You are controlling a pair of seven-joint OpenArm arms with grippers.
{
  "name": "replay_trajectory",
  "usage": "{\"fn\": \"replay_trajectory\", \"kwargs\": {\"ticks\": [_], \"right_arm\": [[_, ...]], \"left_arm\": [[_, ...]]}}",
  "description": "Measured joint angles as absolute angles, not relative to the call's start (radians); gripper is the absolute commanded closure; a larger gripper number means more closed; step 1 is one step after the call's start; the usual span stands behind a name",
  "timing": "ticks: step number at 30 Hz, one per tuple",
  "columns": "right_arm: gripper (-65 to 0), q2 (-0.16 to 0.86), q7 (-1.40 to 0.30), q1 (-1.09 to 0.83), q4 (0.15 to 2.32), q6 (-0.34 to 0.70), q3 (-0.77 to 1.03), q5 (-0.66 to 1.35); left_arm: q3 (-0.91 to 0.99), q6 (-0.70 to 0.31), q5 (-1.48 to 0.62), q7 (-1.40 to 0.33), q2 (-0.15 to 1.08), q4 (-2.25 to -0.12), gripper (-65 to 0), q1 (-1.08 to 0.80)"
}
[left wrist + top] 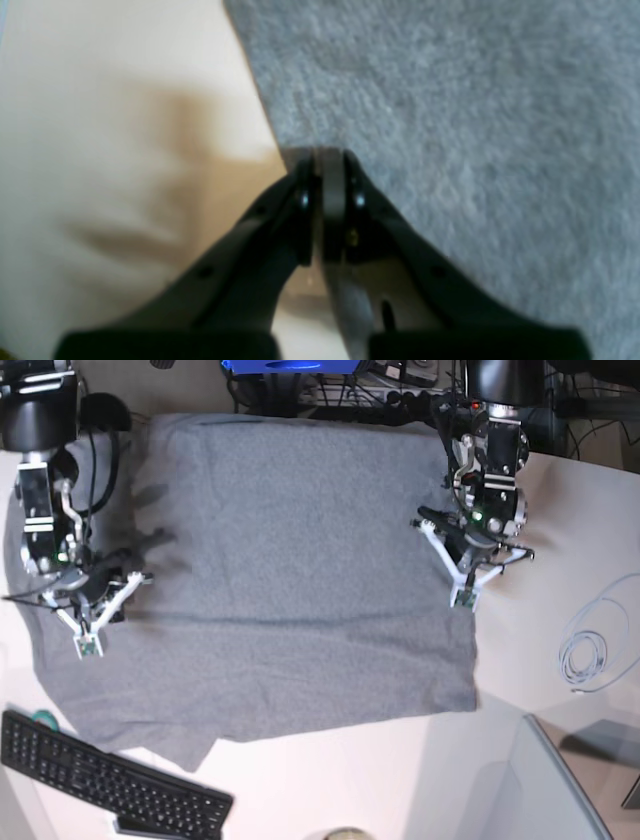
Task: Layout the t-shirt on the table in an organized manner, then fold the t-shirt properly
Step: 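Release the shirt and move both grippers onto the shirt body, then grasp the shirt fabric with both grippers and drag it toward the robot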
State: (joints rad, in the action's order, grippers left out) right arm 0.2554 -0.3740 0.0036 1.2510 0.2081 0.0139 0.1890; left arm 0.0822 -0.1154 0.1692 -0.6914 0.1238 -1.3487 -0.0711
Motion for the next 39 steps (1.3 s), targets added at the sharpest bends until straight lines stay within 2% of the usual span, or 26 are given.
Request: {"fn": "replay_trajectory", "kwargs": {"ticks": [6,9,12,16,19,23,26,29,34,37,39], "right_arm": [[0.0,0.251,-0.496,-0.16,1.437,0.213,0.105,0.184],[0.0,0.261,-0.491,-0.204,1.505,0.207,0.132,0.187],[0.0,0.249,-0.493,-0.217,1.514,0.21,0.148,0.193],[0.0,0.258,-0.496,-0.22,1.489,0.21,0.154,0.185],[0.0,0.254,-0.491,-0.232,1.499,0.21,0.155,0.187],[0.0,0.252,-0.497,-0.251,1.498,0.212,0.176,0.194],[0.0,0.263,-0.495,-0.251,1.494,0.21,0.207,0.187],[0.0,0.26,-0.49,-0.242,1.492,0.21,0.239,0.191],[0.0,0.257,-0.492,-0.242,1.487,0.21,0.278,0.19],[0.0,0.259,-0.493,-0.233,1.441,0.21,0.28,0.191],[0.0,0.255,-0.493,-0.228,1.411,0.21,0.279,0.194]], "left_arm": [[0.077,-0.115,0.171,-0.649,0.133,-1.168,-2.5,0.099],[0.073,-0.115,0.172,-0.653,0.125,-1.074,-2.5,0.204],[0.072,-0.119,0.17,-0.62,0.122,-0.952,-2.5,0.331],[0.072,-0.112,0.174,-0.459,0.112,-0.718,-2.5,0.487],[0.085,-0.112,0.165,-0.496,0.082,-0.693,-2.5,0.518],[0.083,-0.118,0.154,-0.64,0.07,-1.015,-2.5,0.383],[0.085,-0.112,0.157,-0.739,0.083,-1.311,-2.3,0.208],[0.075,-0.111,0.167,-0.795,0.089,-1.502,-2.1,0.05],[0.068,-0.123,0.158,-0.799,0.074,-1.555,0.0,-0.167],[0.075,-0.122,0.159,-0.789,0.076,-1.515,0.0,-0.211],[0.078,-0.117,0.161,-0.706,0.076,-1.466,0.0,-0.208]]}}
